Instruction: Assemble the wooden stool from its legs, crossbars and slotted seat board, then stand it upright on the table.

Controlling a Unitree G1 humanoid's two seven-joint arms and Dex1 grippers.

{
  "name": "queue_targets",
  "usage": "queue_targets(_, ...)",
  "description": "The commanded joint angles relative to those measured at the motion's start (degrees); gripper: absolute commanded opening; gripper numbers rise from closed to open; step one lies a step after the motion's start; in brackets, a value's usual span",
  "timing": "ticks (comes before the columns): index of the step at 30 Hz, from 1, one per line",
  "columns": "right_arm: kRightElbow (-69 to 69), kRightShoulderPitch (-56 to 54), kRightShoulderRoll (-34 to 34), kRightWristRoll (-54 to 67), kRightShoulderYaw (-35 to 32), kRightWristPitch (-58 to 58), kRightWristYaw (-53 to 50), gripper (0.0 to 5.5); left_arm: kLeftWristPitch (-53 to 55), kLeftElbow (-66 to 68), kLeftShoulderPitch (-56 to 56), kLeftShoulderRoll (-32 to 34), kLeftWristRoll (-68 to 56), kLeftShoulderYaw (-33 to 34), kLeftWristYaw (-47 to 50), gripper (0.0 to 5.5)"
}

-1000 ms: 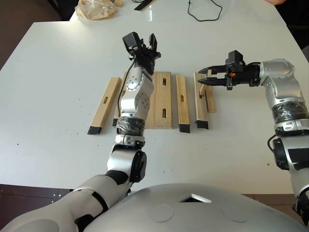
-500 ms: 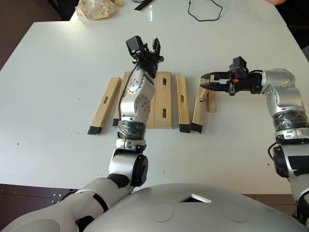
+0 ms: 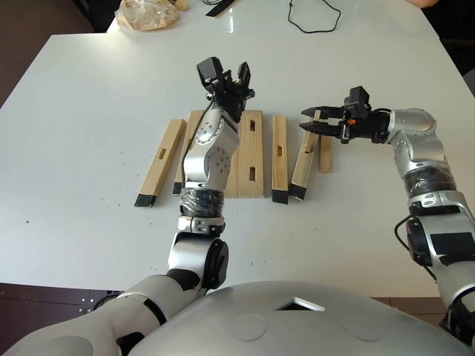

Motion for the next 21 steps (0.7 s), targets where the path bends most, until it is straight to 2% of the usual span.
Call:
queue_targets(1, -1.7, 3.4, -1.2, -1.8, -1.5, 1.4, -2.5, 2.15, -0.4, -0.2, 0.8, -1.9, 0.1, 0.6, 0.7, 2.31)
queue_targets(7, -24.3, 9.3, -2.7, -1.3, -4.9, 6.8, -10.7, 2.95, -0.7, -1.6, 1.9, -2.5, 0.1, 1.3, 1.9, 2.31)
queue_targets(13, -42.0, 12.4, -6.0, 3.8, -8.0, 16.4, -12.7, 3.01, -1.1, -2.2, 2.3, -2.2, 0.1, 1.4, 2.2, 2.31)
queue_targets(18, -44.4, 6.3, 0.8, 11.4, -11.9, 24.9, -22.3, 3.01, -2.8, -0.2, 0.8, -2.2, 0.6, 1.9, 2.4, 2.31)
queue_targets(21, -41.3, 6.6, 4.2, 9.9, -11.3, 24.7, -26.9, 3.01, -3.7, 1.9, -0.5, -2.6, 0.6, 2.1, 2.4, 2.31)
